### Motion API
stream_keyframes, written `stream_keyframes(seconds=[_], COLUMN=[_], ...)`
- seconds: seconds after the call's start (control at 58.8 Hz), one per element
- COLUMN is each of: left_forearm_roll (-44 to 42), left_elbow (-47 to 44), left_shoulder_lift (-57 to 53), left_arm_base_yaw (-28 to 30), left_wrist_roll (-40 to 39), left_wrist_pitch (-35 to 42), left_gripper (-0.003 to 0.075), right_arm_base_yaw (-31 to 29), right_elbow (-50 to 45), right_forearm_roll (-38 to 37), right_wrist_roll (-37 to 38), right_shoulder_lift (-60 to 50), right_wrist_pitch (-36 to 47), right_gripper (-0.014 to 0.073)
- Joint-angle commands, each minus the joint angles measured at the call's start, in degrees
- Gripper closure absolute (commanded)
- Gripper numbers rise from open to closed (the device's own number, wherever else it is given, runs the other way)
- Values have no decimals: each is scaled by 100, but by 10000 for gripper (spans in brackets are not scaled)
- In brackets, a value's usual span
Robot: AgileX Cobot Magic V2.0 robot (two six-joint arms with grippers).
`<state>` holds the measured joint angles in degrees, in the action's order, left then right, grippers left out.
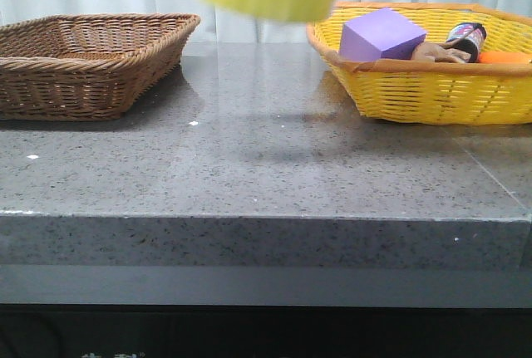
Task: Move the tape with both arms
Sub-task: 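Lift the tape roll out and carry it toward the table center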
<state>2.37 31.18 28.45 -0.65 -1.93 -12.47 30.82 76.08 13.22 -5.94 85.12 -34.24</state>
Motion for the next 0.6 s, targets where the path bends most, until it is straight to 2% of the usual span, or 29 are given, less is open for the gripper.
stream_keyframes(seconds=[0.0, 0.272, 0.578], left_forearm_roll=[47, 47, 47], left_elbow=[204, 204, 204], left_shoulder_lift=[58, 58, 58], left_arm_base_yaw=[14, 14, 14], left_wrist_roll=[-70, -70, -70], left_wrist_pitch=[463, 463, 463], left_gripper=[83, 83, 83], right_arm_base_yaw=[193, 408, 407], right_elbow=[134, 134, 131], right_forearm_roll=[97, 97, 64], right_wrist_roll=[-62, -62, -62], right_shoulder_lift=[-14, 672, 920], right_wrist_pitch=[569, 557, 507], right_gripper=[488, 487, 483])
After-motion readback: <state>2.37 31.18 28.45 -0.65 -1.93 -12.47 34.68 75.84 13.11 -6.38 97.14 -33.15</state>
